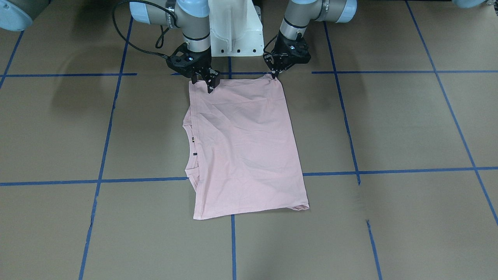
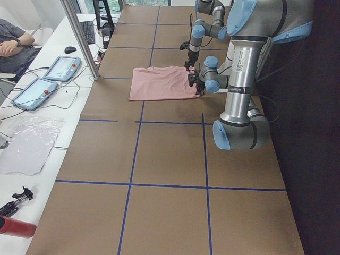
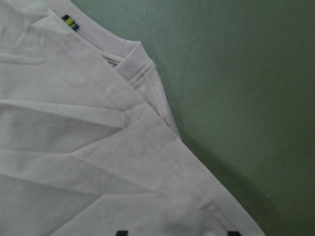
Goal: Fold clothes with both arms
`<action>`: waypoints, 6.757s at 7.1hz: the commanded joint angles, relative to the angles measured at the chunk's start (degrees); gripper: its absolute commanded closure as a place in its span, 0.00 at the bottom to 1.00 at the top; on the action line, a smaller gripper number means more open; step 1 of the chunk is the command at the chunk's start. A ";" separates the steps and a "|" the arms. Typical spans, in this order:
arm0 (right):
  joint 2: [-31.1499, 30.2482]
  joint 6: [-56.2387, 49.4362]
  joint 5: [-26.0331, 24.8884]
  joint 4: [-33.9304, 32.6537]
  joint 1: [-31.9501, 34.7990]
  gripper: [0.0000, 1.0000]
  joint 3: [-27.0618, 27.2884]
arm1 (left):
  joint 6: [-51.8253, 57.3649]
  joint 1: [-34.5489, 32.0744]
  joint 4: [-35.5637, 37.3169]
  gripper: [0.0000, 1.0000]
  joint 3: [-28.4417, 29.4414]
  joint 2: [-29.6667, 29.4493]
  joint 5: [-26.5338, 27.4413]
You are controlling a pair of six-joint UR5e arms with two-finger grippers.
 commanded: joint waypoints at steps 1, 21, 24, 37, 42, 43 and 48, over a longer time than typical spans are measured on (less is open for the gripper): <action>-0.07 1.33 -0.34 0.00 -0.84 0.30 -0.33 | -0.03 0.08 0.00 1.00 -0.04 0.01 0.00; -0.07 4.32 -3.59 -0.44 -1.63 1.00 2.03 | 1.02 -0.53 0.09 1.00 -1.61 -0.08 -0.35; -0.08 4.32 -3.07 -7.52 -1.46 1.00 10.00 | 6.38 -1.32 8.41 1.00 -11.43 -0.08 -1.31; 10.64 -7.69 -2.98 -6.45 10.48 1.00 -3.10 | 23.15 -18.96 27.51 1.00 -5.24 -13.53 -8.96; 25.49 -27.71 3.75 8.62 24.63 0.00 -37.87 | 49.32 -36.90 5.89 0.00 23.08 -18.45 -11.49; 25.41 -29.06 6.83 8.36 25.26 0.00 -37.52 | 50.06 -37.01 6.06 0.00 22.30 -18.28 -14.47; 7.20 -53.58 17.47 0.39 33.58 0.00 -13.78 | 56.60 -37.44 7.72 0.00 6.08 -8.12 -18.68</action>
